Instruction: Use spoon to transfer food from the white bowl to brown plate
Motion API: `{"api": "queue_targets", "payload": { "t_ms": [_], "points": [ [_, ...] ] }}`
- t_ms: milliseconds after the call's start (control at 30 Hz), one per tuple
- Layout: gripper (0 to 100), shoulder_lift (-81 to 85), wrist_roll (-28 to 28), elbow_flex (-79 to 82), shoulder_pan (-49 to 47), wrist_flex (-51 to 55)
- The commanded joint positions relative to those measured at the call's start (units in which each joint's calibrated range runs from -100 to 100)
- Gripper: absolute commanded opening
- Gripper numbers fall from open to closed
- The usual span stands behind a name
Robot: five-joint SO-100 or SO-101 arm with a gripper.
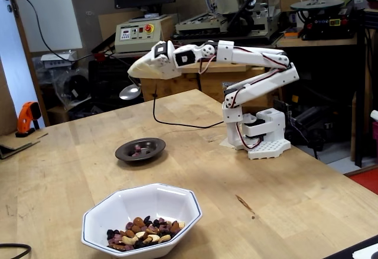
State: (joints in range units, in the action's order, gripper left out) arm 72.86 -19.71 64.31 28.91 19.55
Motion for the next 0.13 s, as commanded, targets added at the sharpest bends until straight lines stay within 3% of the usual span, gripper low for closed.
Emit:
{"api": "queue_targets", "payload": {
  "t_ms": [0, 100],
  "points": [
    [4, -9.75, -0.1, -13.78, 3.17, -0.58],
    [4, -15.14, -0.05, -19.44, 3.17, -0.58]
  ]
}}
